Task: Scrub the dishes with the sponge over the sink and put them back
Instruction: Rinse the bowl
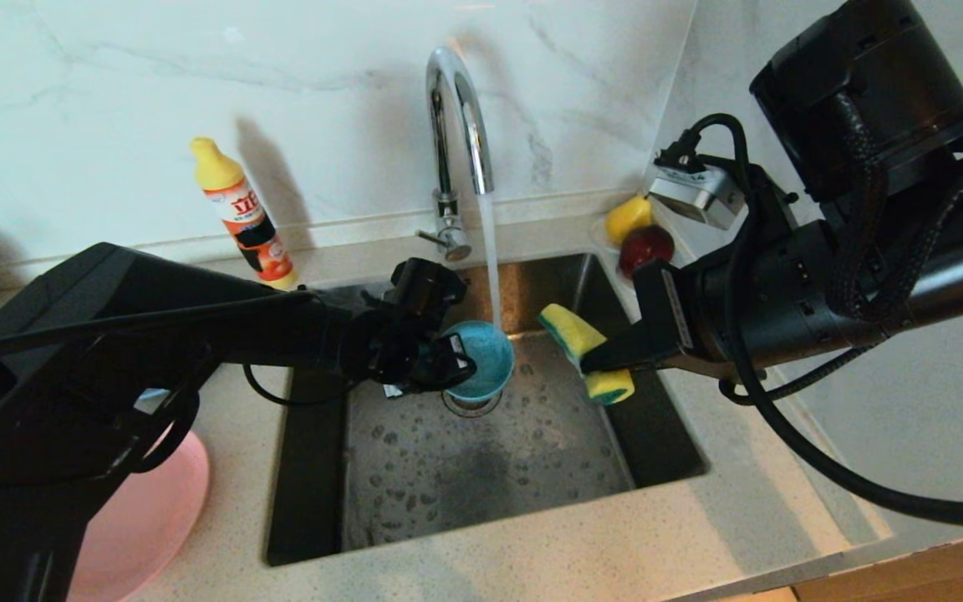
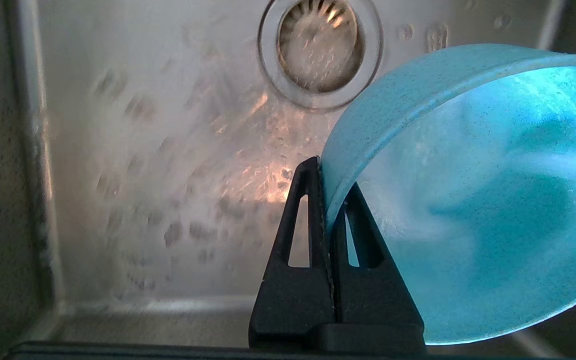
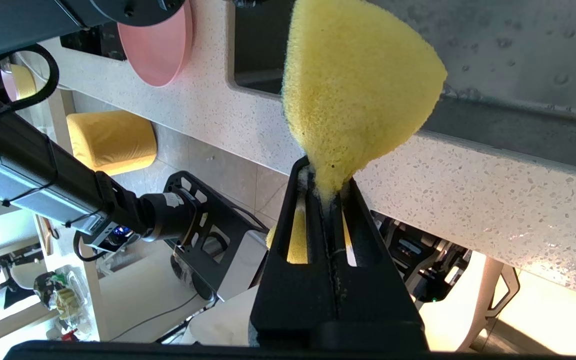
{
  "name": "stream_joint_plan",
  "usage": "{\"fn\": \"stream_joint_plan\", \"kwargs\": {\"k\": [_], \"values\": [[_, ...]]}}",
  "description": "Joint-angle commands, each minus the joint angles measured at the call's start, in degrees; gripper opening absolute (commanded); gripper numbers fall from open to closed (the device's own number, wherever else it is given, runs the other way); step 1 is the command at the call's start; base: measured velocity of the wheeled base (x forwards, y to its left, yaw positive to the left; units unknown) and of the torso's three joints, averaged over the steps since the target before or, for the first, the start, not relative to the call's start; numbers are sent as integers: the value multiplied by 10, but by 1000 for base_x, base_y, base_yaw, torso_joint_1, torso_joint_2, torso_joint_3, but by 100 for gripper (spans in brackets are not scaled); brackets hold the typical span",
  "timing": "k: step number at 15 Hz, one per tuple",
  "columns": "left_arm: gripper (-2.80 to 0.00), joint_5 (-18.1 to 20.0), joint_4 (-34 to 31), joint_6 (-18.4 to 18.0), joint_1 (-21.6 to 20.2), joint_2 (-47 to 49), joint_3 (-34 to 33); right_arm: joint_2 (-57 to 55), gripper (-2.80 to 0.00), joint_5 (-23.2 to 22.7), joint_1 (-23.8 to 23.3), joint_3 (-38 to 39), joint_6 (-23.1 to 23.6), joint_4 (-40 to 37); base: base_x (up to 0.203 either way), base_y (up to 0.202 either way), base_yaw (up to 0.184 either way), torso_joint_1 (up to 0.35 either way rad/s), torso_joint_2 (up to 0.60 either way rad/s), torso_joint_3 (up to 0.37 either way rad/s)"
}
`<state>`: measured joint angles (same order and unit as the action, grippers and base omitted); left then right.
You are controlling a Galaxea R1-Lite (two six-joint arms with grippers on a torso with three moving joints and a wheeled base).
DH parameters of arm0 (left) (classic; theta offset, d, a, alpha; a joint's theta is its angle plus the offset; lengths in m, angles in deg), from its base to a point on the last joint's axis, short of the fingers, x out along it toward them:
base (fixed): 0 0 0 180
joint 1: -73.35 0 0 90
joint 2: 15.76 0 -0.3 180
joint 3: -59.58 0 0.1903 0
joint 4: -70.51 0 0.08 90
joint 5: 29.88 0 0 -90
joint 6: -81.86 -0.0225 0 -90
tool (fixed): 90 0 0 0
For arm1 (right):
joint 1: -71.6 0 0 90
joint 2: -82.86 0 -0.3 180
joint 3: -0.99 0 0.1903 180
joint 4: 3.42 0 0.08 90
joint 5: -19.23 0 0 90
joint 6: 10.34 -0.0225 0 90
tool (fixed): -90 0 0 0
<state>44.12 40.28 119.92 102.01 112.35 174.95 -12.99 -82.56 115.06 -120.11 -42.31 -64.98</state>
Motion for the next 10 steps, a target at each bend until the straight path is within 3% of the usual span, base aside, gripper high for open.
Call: {"fn": "stream_joint_plan", "kwargs": {"k": [1, 6, 10], "values": [[-280, -1, -4, 3, 0, -6, 0, 1, -280, -1, 0, 1, -2, -2, 0, 0, 0, 0, 0, 0], [-280, 0, -15, 9, 1, -21, -10, 4, -280, 0, 0, 1, -1, -2, 0, 0, 0, 0, 0, 0], [-280, -25, -4, 1, 1, -107, -79, 10, -280, 2, -1, -4, -2, -2, 0, 0, 0, 0, 0, 0]]}}
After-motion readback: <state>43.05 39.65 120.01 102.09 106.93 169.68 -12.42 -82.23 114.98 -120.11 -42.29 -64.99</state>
